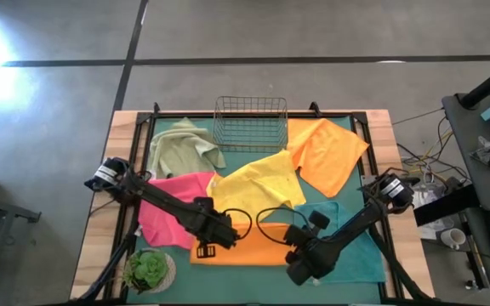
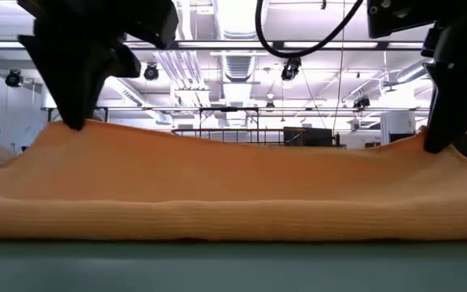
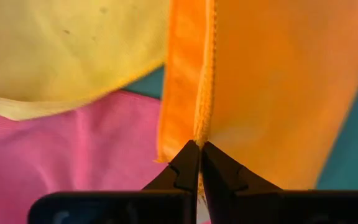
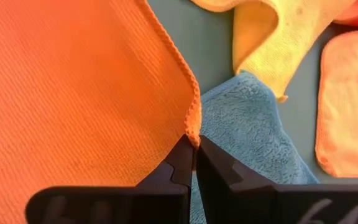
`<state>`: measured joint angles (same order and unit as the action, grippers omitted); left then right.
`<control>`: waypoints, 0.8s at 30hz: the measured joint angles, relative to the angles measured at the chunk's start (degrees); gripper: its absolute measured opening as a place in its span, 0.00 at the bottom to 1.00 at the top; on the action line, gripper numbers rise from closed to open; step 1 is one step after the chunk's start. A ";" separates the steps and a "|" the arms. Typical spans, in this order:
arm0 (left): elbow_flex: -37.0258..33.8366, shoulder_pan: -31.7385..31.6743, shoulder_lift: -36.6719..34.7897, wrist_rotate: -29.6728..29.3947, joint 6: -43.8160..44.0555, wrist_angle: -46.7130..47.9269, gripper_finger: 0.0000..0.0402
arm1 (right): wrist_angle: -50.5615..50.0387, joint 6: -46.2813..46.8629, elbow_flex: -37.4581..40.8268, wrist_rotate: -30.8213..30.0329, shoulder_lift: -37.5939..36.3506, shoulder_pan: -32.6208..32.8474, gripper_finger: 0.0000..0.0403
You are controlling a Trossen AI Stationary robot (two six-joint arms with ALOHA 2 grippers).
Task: Fold microfiber towels
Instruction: Fold the bottom orange microfiber towel
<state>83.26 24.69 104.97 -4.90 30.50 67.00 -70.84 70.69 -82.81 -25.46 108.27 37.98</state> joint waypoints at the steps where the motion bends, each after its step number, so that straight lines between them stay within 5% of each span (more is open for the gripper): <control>1: 0.00 -0.01 0.00 -0.67 0.00 -0.02 0.00 | 0.15 -0.38 0.00 -0.03 0.00 -0.15 0.02; 10: 0.00 0.06 0.02 -1.49 -2.40 -0.52 0.10 | 1.27 -1.76 0.00 -0.54 0.00 -0.26 0.04; 19: 0.13 0.02 0.09 -0.04 2.33 -0.46 0.35 | -0.64 -1.78 0.00 -0.21 -1.83 -0.50 0.23; 24: 0.20 1.08 0.00 4.86 6.92 -0.69 0.41 | -2.79 -3.88 0.00 -0.54 -6.27 -0.08 0.33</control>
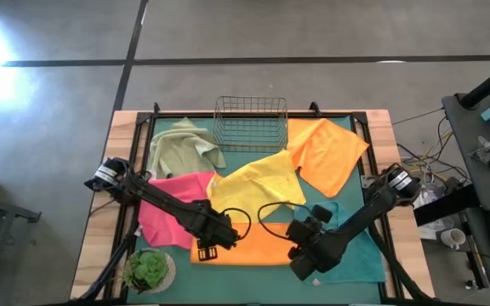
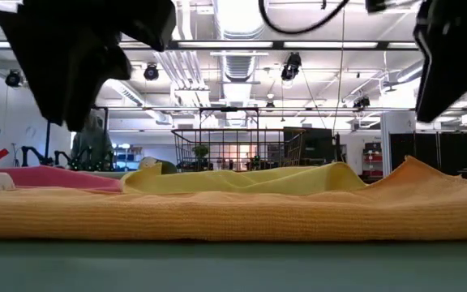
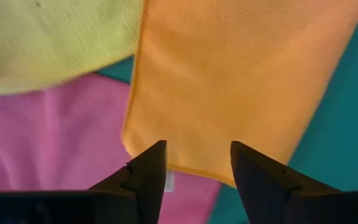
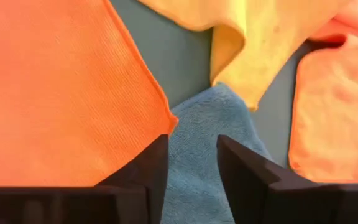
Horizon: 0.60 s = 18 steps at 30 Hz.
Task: Fold microfiber towels
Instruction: Fold the bottom orange microfiber towel
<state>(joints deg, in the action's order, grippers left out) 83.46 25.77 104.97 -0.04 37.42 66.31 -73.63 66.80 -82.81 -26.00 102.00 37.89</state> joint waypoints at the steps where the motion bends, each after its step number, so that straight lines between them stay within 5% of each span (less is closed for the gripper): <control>1: -0.02 0.73 0.00 0.04 1.07 -0.51 0.41 | 0.16 -0.62 0.00 -0.62 -0.92 0.35 0.35; 10: -1.93 8.36 -0.05 -2.94 4.77 -15.29 0.41 | 11.03 -10.42 3.99 -1.77 -7.91 4.19 0.35; 18: -10.04 10.41 0.02 -4.65 10.04 -23.98 0.41 | 31.58 -13.51 14.94 2.03 -8.29 4.08 0.17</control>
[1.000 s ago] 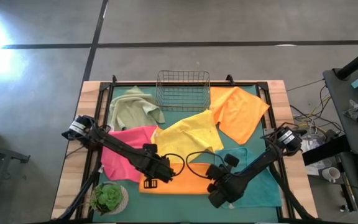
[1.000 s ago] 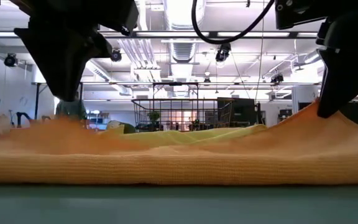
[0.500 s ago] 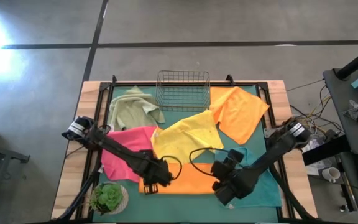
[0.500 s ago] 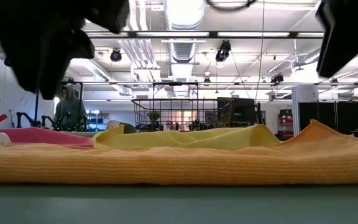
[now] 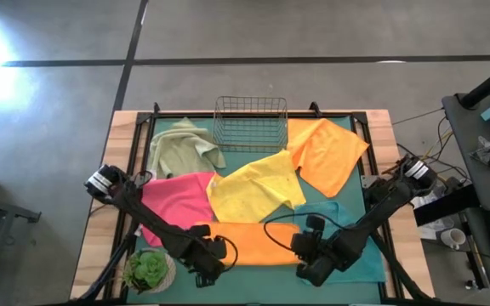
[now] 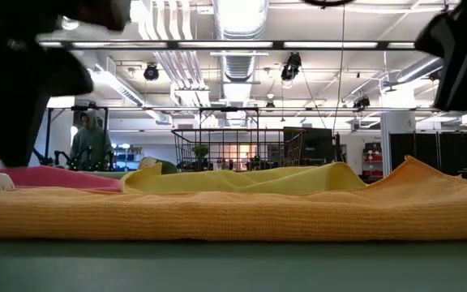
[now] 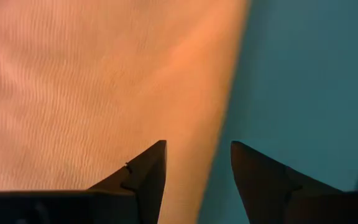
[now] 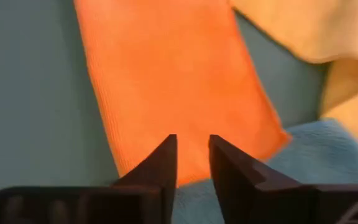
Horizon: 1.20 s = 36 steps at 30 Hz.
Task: Fold microfiber towels
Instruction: Fold the bottom orange microfiber towel
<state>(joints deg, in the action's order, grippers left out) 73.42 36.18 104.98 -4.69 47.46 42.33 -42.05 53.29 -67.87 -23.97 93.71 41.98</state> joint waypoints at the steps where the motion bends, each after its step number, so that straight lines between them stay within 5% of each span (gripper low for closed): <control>1: -0.71 -0.05 0.02 -0.03 0.51 -0.22 0.40 | 1.58 -0.02 0.92 0.00 0.09 0.00 0.14; 4: -1.67 -0.11 0.03 -0.20 1.59 -2.01 0.36 | 4.75 0.07 3.00 -0.02 0.11 -0.21 0.04; 14: -3.78 -0.11 0.20 -1.16 0.13 -2.21 0.02 | 5.41 -1.33 7.16 -0.02 0.09 -6.05 0.02; 27: -8.90 -2.24 0.09 -5.55 0.10 -3.30 0.03 | 14.22 -6.29 12.43 6.70 0.09 -10.71 0.02; 36: -10.55 -6.64 0.16 -13.86 -2.26 -2.73 0.03 | 21.65 -6.36 14.57 17.44 0.13 -10.62 0.02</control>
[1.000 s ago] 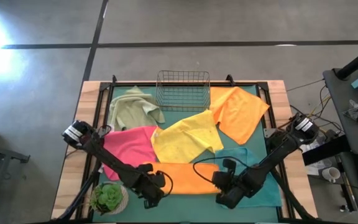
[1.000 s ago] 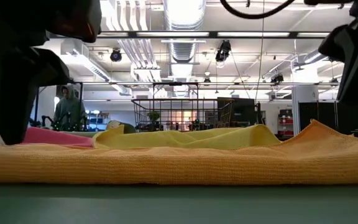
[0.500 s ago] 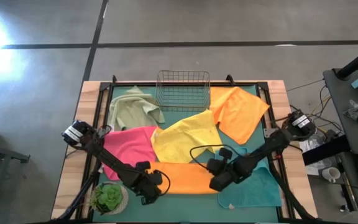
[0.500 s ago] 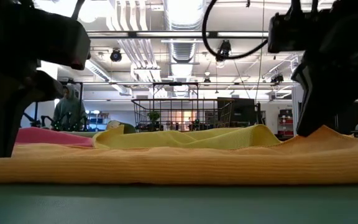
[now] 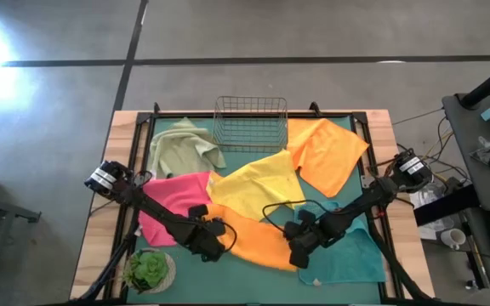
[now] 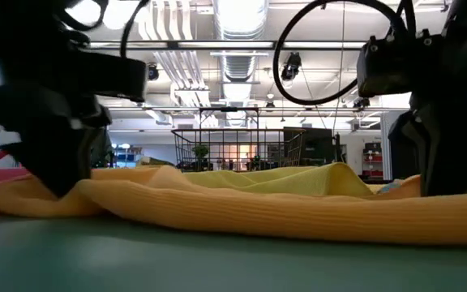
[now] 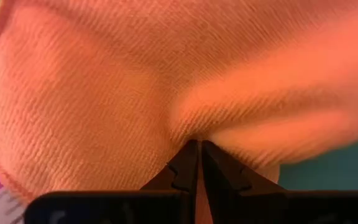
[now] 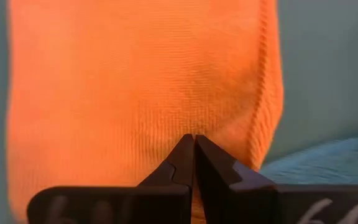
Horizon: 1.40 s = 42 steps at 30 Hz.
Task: Fold microfiber towels
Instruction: Fold the bottom orange microfiber towel
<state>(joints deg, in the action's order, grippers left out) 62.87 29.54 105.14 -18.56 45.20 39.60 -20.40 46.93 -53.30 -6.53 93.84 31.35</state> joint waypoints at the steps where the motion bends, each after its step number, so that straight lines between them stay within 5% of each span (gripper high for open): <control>1: -0.06 -0.59 0.02 -0.19 -0.82 0.02 0.03 | 0.87 0.01 0.00 0.97 0.00 0.00 0.02; 11: 1.59 -3.76 -2.47 1.56 -4.08 0.30 0.03 | 5.67 -1.14 -1.19 3.95 -0.85 0.00 0.02; 19: 1.97 -2.30 -10.05 3.51 -3.70 -0.62 0.03 | 1.22 -1.81 -1.55 -0.24 -7.52 1.16 0.02; 25: 1.99 -1.49 -12.30 3.54 -7.59 -20.12 0.03 | -3.21 -1.28 -1.55 -8.20 -15.15 2.16 0.02; 30: 2.31 -1.41 -9.41 1.77 -14.45 -36.72 0.03 | -3.93 -1.35 -1.49 -11.52 -18.90 2.14 0.02; 42: 11.37 -2.84 4.95 -1.76 -18.82 -43.71 0.03 | -6.62 -0.80 -1.49 -12.04 -18.93 2.14 0.02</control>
<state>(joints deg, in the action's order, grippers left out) 74.24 26.70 110.09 -20.32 26.38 -4.11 -27.02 46.13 -54.78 -18.57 74.91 33.50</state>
